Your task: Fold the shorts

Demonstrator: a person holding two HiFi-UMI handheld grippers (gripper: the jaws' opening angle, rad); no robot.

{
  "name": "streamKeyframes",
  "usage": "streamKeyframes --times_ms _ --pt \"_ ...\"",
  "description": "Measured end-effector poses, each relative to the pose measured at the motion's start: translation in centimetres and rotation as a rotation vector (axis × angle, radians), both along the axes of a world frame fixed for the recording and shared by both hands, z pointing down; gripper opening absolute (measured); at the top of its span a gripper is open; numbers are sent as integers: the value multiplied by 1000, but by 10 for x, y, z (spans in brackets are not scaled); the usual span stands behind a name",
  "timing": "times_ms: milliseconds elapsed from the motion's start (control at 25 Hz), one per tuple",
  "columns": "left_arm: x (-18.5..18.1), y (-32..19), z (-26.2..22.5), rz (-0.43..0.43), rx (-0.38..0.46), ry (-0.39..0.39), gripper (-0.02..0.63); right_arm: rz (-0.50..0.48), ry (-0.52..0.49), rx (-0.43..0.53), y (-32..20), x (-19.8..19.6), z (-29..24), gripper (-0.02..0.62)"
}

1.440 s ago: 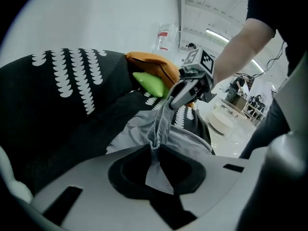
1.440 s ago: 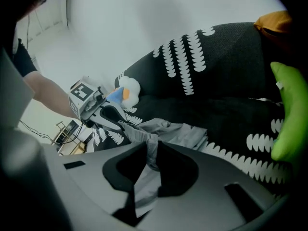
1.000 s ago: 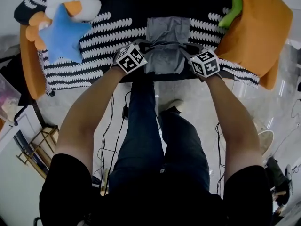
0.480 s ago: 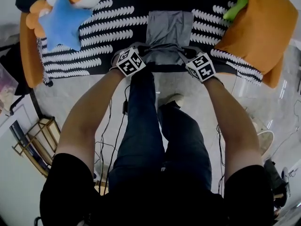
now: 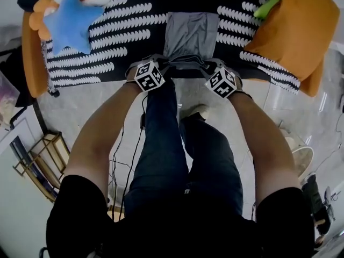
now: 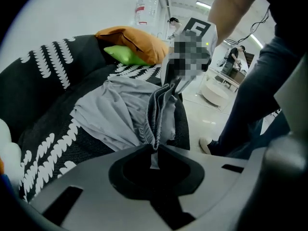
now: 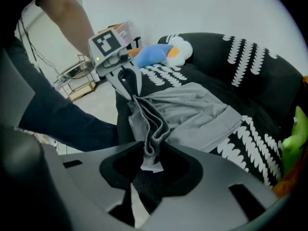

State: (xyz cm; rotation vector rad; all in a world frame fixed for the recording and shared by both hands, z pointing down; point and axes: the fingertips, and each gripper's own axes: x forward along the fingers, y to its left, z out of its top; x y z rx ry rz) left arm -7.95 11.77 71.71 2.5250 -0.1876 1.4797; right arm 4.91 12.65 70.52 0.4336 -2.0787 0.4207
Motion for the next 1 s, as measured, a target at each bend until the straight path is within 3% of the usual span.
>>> streamKeyframes --times_ms 240,360,480,760,1000 --pt "-6 19 15 10 -57 -66 87 -98 109 -66 38 15 18 199" --pt "-15 30 16 -6 -96 -91 131 -76 115 -96 50 20 14 202" --pt "-22 31 2 -46 -110 -87 135 -6 104 -105 47 26 -7 202" --pt "-39 4 -83 -237 -92 -11 133 153 18 -56 12 31 -103 202" --pt "-37 -11 -196 -281 -5 67 130 309 -57 0 -3 41 -214 201"
